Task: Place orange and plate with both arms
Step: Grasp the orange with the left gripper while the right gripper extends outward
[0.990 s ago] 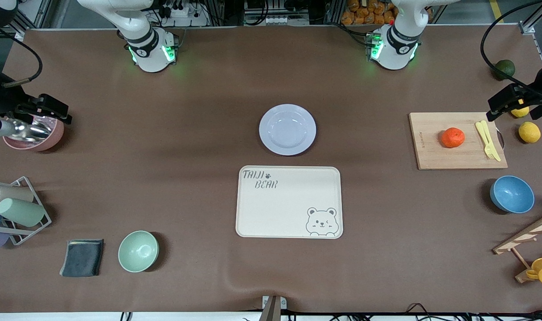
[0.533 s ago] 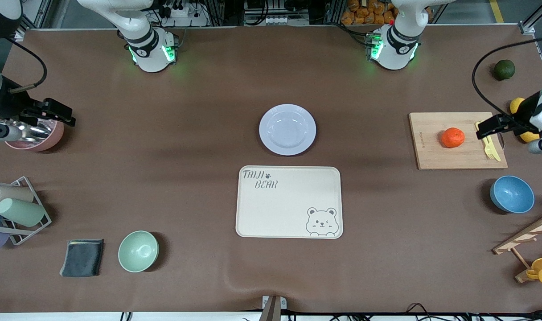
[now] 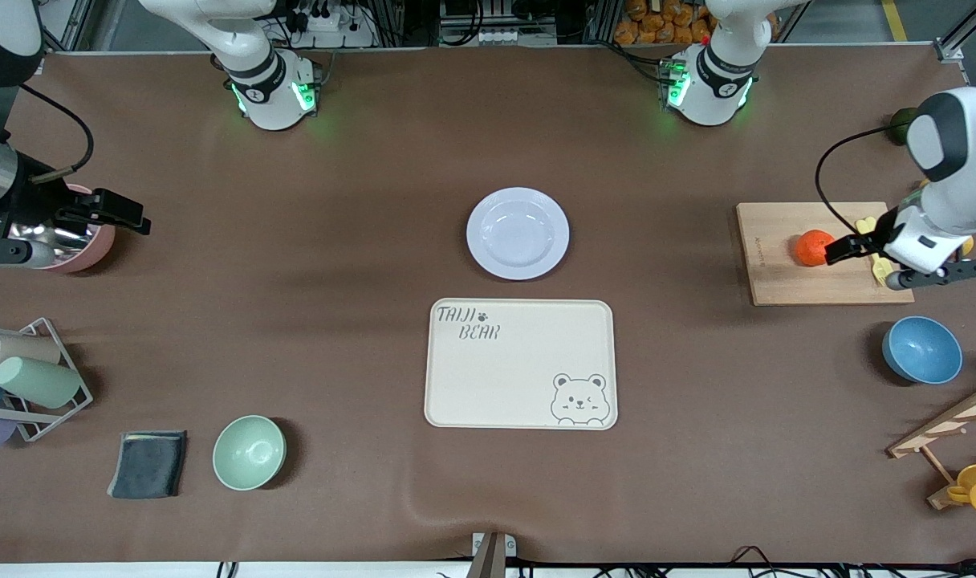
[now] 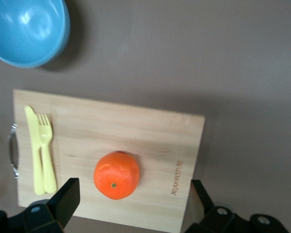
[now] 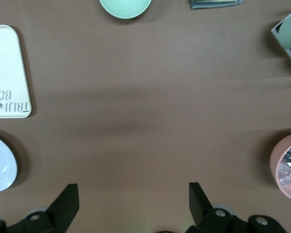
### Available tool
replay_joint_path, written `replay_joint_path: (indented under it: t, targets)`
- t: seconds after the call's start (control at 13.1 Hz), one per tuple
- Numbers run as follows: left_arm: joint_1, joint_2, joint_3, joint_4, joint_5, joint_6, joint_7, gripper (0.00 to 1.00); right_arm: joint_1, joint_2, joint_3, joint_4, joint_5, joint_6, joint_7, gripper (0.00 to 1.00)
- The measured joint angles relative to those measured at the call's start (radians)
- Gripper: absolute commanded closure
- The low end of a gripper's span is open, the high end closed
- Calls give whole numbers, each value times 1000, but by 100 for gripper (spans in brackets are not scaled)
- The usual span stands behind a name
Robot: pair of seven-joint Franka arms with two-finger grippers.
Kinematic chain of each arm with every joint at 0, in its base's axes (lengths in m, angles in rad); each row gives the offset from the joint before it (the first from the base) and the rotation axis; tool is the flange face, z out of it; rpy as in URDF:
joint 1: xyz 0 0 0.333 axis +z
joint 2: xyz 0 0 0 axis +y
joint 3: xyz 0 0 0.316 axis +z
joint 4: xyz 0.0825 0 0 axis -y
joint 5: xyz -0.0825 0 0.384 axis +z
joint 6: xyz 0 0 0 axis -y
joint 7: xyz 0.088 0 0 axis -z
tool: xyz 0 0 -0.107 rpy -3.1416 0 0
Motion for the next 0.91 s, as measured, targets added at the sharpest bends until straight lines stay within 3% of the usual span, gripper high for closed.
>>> replay_joint_path:
  t: [0.46, 0.91]
  targets:
    - [77, 23, 0, -96, 28, 59, 35, 0, -10, 59, -7, -48, 129, -4, 3, 0]
    - [130, 130, 0, -104, 42, 128, 35, 0, -24, 126, -8, -49, 232, -2, 6, 0]
